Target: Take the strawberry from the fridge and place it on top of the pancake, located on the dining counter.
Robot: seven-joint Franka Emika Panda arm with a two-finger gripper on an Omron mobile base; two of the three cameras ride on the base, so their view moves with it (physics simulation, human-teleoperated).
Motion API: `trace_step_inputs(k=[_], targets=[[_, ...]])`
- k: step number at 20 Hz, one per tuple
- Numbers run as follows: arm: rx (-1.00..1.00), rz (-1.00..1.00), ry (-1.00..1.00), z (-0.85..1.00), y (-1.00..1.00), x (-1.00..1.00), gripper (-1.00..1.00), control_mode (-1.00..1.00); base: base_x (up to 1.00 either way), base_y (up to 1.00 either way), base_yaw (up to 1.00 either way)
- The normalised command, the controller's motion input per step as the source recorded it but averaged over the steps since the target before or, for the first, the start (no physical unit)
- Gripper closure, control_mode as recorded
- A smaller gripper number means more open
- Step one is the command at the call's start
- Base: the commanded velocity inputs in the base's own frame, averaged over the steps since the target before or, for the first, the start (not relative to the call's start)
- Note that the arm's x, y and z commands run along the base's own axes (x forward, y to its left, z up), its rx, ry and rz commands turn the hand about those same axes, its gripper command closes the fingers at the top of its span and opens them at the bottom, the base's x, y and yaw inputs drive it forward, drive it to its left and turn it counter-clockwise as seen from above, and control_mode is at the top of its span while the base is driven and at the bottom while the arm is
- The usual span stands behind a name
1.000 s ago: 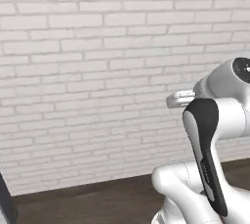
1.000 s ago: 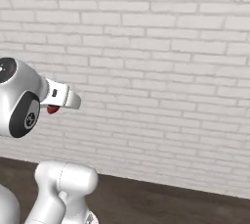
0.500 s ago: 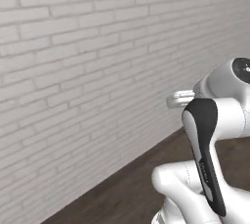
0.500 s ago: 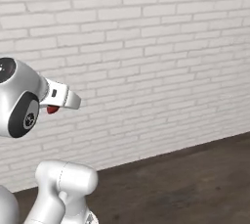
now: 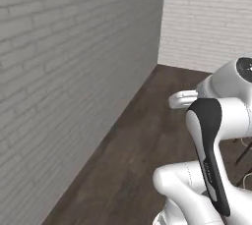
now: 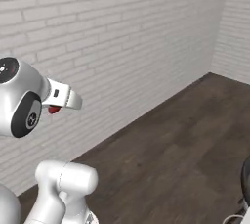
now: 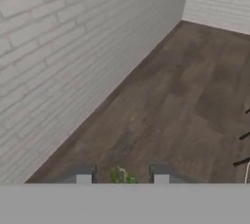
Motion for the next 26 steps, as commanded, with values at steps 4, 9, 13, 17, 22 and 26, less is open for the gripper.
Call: trace_step_inputs(k=[4,9,13,17,22,26], targets=[[0.0,0.0,0.0,0.0,0.0,0.0,1.0,1.0,0.38,-0.29,-0.75],[0.0,0.0,0.0,0.0,0.0,0.0,1.0,1.0,0.39,0.03,-0.77],[0.0,0.0,0.0,0.0,0.0,0.0,1.0,1.0,0.16,0.51,-0.65],[0.0,0.0,0.0,0.0,0.0,0.0,1.0,1.0,0.43,1.0,-0.43],[0.0,0.0,0.0,0.0,0.0,0.0,1.0,1.0,0.48,0.99,-0.41],[0.0,0.0,0.0,0.0,0.0,0.0,1.0,1.0,0.94,0.76,-0.49]])
